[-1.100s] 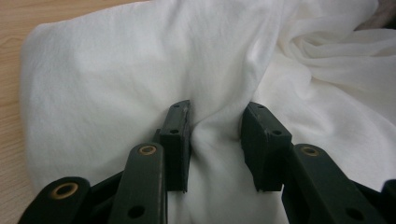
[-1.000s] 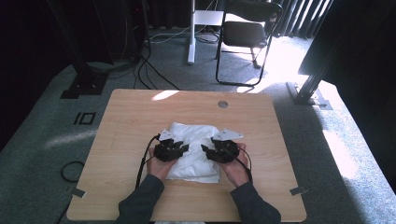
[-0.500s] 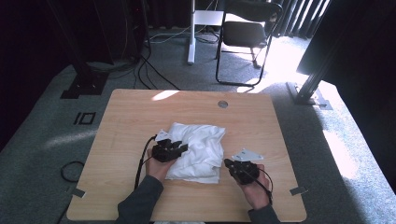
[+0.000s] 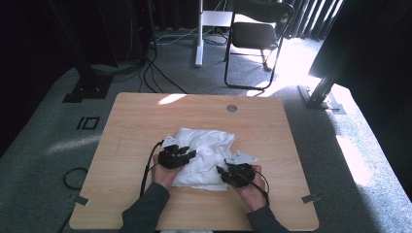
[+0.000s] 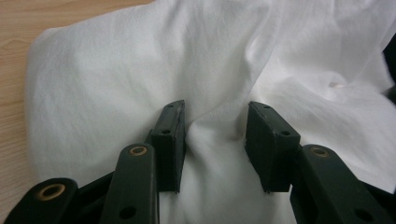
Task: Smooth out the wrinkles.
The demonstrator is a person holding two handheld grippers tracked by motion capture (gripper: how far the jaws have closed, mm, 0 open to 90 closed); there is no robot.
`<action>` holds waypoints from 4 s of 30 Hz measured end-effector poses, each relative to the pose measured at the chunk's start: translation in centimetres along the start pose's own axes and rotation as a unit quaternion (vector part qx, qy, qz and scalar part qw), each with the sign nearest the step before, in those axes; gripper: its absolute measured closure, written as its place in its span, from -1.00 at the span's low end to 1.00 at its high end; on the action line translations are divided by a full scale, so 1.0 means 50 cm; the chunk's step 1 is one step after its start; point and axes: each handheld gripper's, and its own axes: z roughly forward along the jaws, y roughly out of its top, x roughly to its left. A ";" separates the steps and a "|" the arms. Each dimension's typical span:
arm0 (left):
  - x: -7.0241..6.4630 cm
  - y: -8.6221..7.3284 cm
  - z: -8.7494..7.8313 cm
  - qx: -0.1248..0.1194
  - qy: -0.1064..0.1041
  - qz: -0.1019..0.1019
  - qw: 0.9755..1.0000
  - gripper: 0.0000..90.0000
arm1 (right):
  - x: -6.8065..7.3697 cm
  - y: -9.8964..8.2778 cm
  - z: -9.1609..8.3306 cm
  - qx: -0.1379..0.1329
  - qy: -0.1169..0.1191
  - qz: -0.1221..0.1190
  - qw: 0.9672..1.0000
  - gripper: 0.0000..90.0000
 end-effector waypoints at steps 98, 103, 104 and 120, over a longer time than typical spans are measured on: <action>-0.127 -0.074 -0.082 0.009 -0.070 0.122 0.990 -0.06 | -0.014 -0.093 0.026 0.071 0.034 0.024 0.997 0.06; -0.153 -0.117 -0.061 0.047 -0.071 0.145 0.986 -0.05 | -0.014 -0.092 0.032 0.075 0.034 0.026 0.996 0.03; -0.148 -0.119 -0.055 0.049 -0.075 0.139 0.986 -0.04 | -0.014 -0.093 0.034 0.074 0.033 0.026 0.996 0.01; -0.069 -0.029 0.063 0.051 -0.009 0.117 0.992 0.05 | -0.105 -0.017 0.139 0.062 -0.035 0.070 0.995 -0.10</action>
